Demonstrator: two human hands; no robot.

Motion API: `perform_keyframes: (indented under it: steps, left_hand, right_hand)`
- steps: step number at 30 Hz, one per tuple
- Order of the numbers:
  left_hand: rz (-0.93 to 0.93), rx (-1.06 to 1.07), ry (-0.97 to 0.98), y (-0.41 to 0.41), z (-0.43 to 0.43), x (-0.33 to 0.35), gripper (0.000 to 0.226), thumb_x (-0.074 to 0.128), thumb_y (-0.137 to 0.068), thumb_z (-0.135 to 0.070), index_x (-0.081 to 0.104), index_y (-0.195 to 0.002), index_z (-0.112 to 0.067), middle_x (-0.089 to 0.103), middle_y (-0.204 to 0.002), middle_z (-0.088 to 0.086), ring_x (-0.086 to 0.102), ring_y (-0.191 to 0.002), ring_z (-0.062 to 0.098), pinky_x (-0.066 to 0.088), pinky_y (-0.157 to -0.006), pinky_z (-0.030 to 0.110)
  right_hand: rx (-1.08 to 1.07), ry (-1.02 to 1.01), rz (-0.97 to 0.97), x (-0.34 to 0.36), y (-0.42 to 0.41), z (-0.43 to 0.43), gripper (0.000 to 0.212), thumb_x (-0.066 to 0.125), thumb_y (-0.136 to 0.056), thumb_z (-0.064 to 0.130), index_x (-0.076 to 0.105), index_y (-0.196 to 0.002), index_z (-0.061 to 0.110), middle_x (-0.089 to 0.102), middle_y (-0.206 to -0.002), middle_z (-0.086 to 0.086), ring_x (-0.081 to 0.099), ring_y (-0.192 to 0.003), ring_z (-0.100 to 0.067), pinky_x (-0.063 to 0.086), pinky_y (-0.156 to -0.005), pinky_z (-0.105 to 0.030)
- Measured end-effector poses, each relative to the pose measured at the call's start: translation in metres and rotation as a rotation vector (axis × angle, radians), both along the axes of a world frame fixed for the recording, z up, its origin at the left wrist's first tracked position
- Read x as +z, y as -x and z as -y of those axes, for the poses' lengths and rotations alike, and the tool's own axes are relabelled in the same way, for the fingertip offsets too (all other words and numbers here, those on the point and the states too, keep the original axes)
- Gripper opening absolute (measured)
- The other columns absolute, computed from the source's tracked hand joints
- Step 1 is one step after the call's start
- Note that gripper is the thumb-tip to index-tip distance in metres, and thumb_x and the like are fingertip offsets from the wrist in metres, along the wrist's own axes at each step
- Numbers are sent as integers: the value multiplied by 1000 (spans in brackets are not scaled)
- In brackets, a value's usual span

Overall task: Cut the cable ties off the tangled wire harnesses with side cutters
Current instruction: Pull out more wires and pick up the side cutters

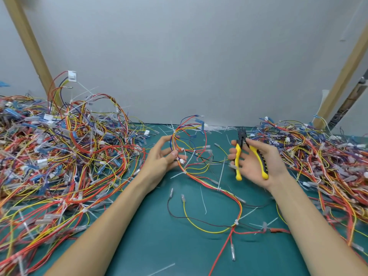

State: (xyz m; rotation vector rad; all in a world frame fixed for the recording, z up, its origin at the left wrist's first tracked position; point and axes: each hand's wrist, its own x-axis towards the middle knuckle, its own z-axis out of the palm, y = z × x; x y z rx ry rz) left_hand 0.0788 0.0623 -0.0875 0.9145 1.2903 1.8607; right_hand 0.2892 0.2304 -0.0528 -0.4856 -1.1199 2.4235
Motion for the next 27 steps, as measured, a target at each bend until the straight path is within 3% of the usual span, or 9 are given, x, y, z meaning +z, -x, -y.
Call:
perform_keyframes:
  steps: [5, 7, 10, 14, 17, 20, 24, 27]
  left_hand:
    - [132, -111, -7, -2, -3, 2, 30, 53, -93, 3, 55, -119, -13, 75, -93, 10, 72, -78, 19, 58, -71, 25]
    - [147, -130, 2, -6, -3, 4, 29, 56, -92, 0, 57, -120, -10, 75, -95, 12, 72, -76, 17, 58, -68, 24]
    - [159, -100, 33, -13, -3, 9, 27, 59, -91, -4, 59, -118, -5, 75, -92, 8, 71, -70, 13, 57, -61, 23]
    - [171, -65, 46, -15, 1, 12, 13, 62, -89, -9, 62, -102, -8, 75, -85, 2, 70, -65, 11, 56, -55, 23]
    - [164, -101, 50, -15, 0, 15, 17, 69, -78, -18, 63, -92, -9, 75, -89, 6, 74, -74, 17, 56, -56, 24]
    - [152, -112, 42, -17, -4, 16, 19, 70, -76, -21, 63, -88, -9, 76, -91, 8, 74, -74, 19, 56, -57, 22]
    - [147, -97, 66, -22, -5, 16, 24, 66, -83, -26, 62, -98, -8, 75, -95, 3, 72, -72, 18, 56, -61, 23]
    - [158, -183, 100, -21, -3, 16, 39, 66, -81, -27, 57, -114, -10, 73, -105, 7, 72, -90, 23, 58, -76, 29]
  right_hand:
    - [7, -192, 51, 26, 5, 4, 20, 64, -80, 20, 55, -97, 11, 67, -95, -15, 66, -81, -26, 53, -64, -32]
    - [-5, -303, 159, 30, 19, 14, 22, 69, -73, 17, 56, -91, 13, 68, -104, -17, 69, -91, -29, 54, -70, -36]
    - [-1, -357, 303, 21, 40, 33, 29, 74, -66, 15, 58, -90, 12, 67, -94, -12, 69, -90, -30, 53, -82, -46]
    - [71, -228, 263, 7, 50, 49, 22, 70, -79, 6, 54, -91, 15, 65, -95, -12, 67, -86, -35, 51, -65, -37]
    - [87, -116, 148, 3, 50, 54, 34, 70, -74, 7, 50, -100, 18, 70, -90, -9, 70, -75, -27, 49, -48, -29]
    - [52, -61, 106, 0, 49, 54, 37, 68, -73, 9, 51, -104, 20, 74, -89, -6, 72, -72, -20, 53, -49, -26]
    - [-8, 43, 100, -2, 50, 49, 7, 62, -85, 13, 61, -84, 19, 71, -97, -7, 68, -60, -18, 50, -41, -24]
    - [-102, 92, 56, -6, 52, 45, 11, 60, -88, 10, 55, -83, 19, 72, -95, -6, 70, -65, -18, 51, -43, -25]
